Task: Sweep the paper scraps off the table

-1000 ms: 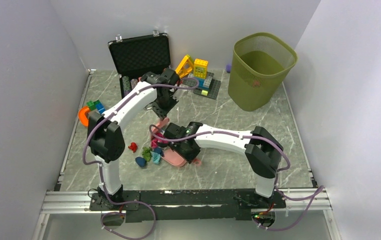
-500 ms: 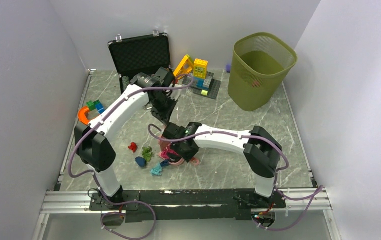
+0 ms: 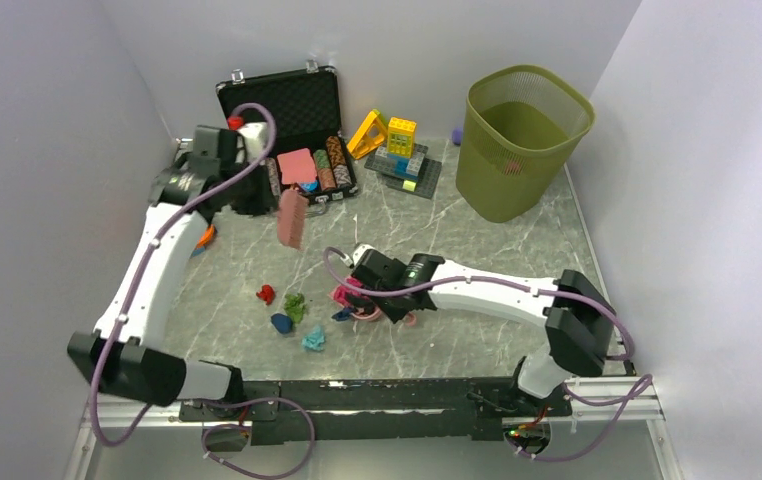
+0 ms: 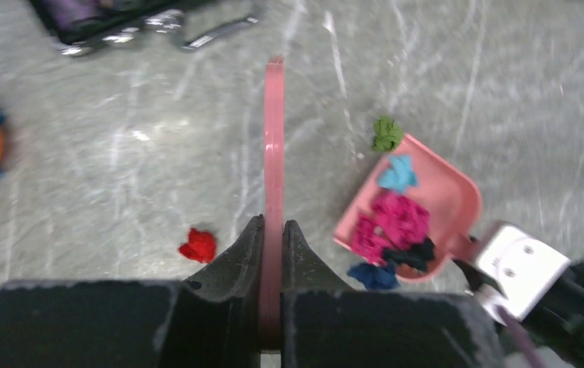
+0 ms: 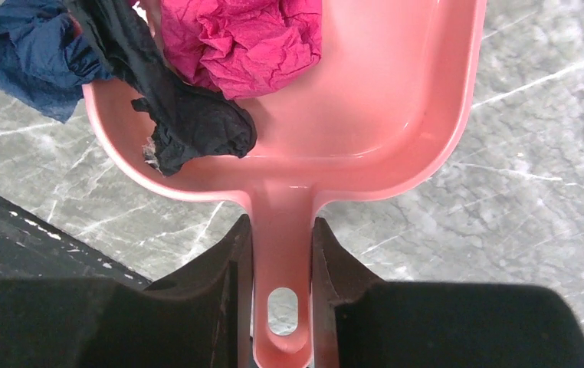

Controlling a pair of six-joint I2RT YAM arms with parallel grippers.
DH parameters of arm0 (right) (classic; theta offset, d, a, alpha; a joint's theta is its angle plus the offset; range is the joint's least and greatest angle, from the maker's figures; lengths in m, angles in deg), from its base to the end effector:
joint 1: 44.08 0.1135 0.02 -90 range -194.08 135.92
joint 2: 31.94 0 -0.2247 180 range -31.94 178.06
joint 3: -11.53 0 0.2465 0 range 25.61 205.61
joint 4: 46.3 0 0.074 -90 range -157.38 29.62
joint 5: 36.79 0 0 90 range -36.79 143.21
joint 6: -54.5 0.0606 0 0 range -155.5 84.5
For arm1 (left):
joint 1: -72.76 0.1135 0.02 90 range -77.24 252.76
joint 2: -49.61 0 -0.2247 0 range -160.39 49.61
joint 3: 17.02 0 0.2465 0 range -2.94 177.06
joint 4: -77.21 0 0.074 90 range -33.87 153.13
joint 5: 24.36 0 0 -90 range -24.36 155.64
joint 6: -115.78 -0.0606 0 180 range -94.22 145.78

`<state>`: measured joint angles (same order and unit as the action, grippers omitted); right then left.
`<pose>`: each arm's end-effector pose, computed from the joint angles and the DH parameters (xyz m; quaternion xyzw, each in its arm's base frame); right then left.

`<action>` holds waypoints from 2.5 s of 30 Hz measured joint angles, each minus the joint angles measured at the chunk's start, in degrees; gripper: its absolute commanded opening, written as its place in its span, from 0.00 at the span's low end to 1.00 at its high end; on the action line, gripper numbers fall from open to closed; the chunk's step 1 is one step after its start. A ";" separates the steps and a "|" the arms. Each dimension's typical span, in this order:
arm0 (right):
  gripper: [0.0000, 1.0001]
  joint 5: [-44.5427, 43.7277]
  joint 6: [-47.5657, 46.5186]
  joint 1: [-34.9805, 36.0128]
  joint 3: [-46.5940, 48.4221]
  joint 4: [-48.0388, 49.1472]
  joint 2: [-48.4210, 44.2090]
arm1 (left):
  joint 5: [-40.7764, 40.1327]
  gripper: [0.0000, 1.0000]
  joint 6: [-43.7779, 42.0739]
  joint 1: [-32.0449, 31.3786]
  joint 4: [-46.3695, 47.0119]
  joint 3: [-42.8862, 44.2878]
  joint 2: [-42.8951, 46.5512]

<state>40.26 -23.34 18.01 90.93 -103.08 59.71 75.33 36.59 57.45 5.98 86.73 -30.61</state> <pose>0.1594 0.2720 0.1616 -0.3938 0.8944 0.0207 0.2111 0.2846 -0.0885 0.3344 0.0669 0.9274 -0.1580 0.3324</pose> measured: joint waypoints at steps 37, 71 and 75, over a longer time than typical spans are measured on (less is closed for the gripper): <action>0.00 32.74 5.18 -56.41 56.98 -16.31 4.26 | -1.92 0.00 1.99 11.50 16.83 -29.03 17.18; 0.00 69.51 87.21 -83.01 13.42 62.58 2.45 | 0.66 0.00 2.01 11.50 17.51 -31.32 19.02; 0.00 67.67 97.02 -82.95 8.04 74.47 3.78 | 0.66 0.00 2.01 11.50 17.53 -31.32 19.02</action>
<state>107.93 73.68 -64.94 98.97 -28.61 63.50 75.99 38.60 68.94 23.51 55.41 -11.60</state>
